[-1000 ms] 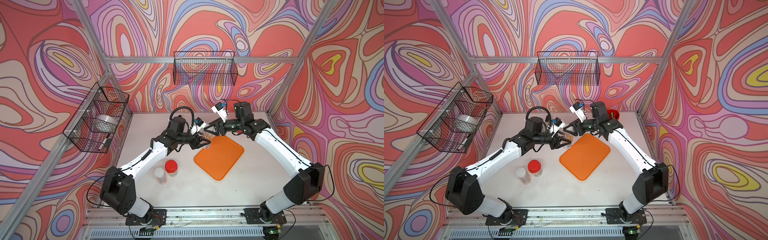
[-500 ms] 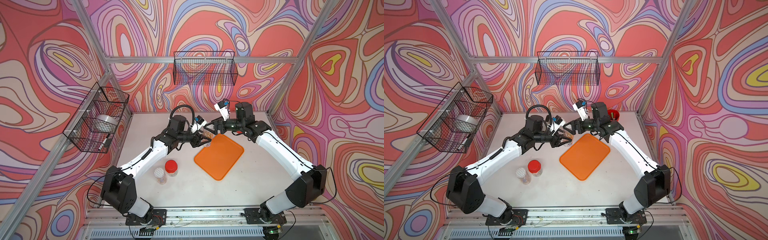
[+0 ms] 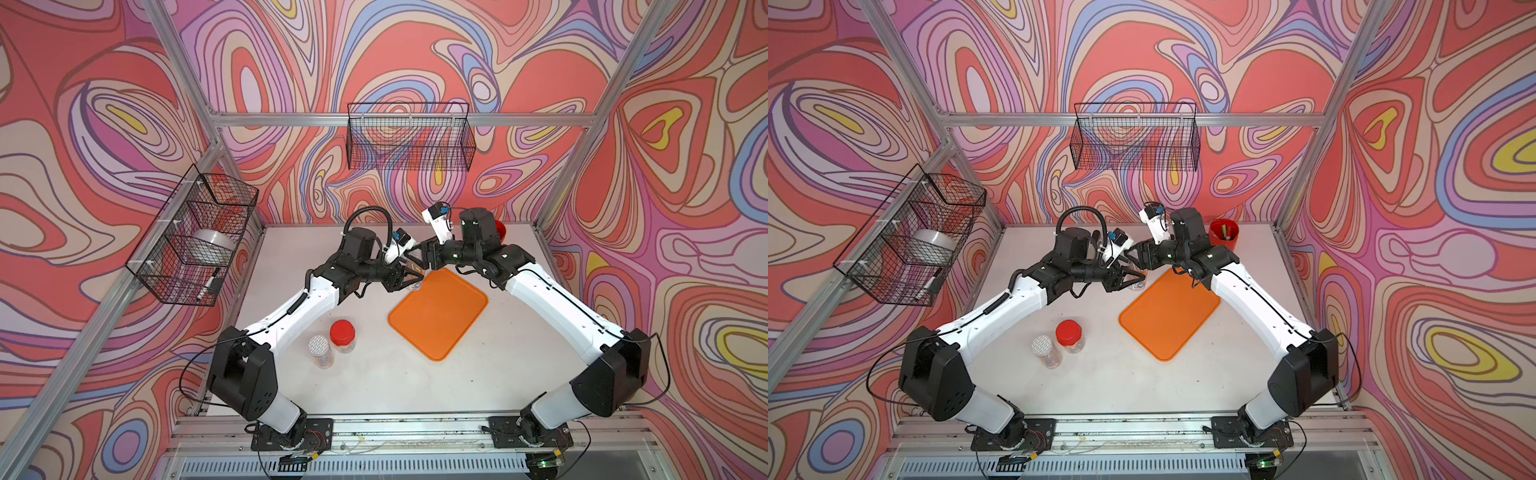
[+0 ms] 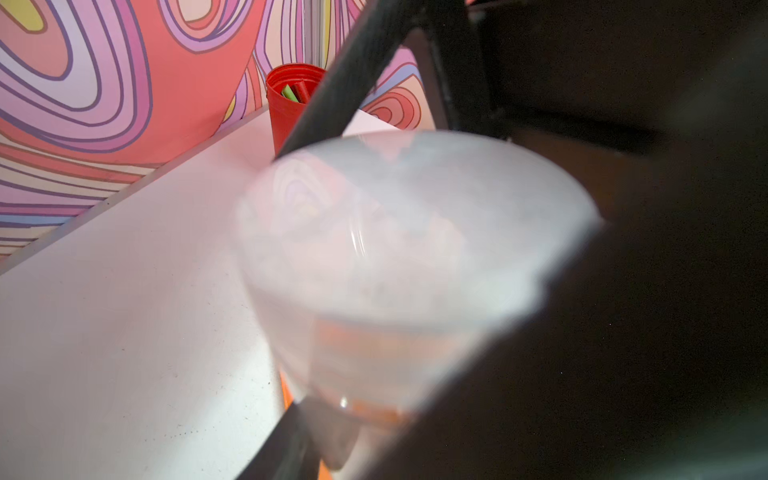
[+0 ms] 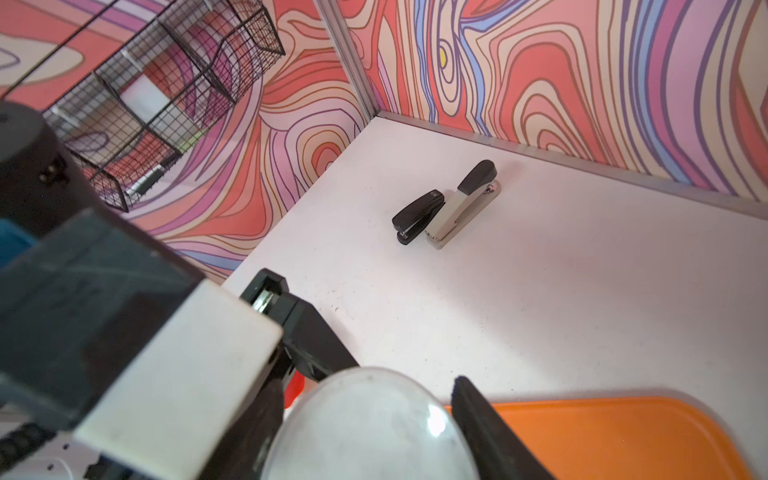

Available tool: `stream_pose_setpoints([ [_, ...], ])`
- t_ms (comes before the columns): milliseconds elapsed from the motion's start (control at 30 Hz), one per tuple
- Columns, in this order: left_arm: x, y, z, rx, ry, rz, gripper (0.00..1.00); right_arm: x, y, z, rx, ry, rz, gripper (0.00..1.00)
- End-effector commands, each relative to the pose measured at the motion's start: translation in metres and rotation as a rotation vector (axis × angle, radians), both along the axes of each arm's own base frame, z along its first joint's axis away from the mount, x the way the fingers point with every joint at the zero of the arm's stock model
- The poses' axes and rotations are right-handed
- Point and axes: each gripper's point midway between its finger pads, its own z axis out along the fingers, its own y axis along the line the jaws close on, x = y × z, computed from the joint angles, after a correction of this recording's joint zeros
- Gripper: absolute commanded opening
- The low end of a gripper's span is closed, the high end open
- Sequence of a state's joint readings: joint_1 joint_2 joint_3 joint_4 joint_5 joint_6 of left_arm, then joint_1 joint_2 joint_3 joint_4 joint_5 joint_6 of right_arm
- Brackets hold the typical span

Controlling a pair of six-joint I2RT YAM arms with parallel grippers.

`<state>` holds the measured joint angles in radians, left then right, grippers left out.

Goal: Pour the candies out of the jar
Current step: Unscrew the lid from the jar.

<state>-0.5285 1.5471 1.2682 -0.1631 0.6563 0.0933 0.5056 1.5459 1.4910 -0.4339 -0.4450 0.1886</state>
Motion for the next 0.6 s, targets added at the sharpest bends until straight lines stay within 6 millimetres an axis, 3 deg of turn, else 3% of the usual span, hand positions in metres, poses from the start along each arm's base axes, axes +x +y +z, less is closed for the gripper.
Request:
stream_pose_setpoints([
  [0, -0.002, -0.004, 0.005, 0.002, -0.014, -0.017, 0.00, 0.007, 0.000, 0.010, 0.019, -0.019, -0.041, 0.59],
  [300, -0.002, -0.002, -0.003, 0.013, -0.015, -0.004, 0.00, 0.007, -0.001, 0.016, 0.125, 0.086, -0.013, 0.45],
  [400, -0.002, 0.000, -0.005, 0.016, -0.025, 0.004, 0.00, 0.009, -0.008, 0.018, 0.210, 0.166, 0.014, 0.43],
  [567, -0.002, 0.001, -0.005, 0.014, -0.034, 0.007, 0.00, 0.006, -0.003, 0.019, 0.279, 0.244, 0.080, 0.41],
])
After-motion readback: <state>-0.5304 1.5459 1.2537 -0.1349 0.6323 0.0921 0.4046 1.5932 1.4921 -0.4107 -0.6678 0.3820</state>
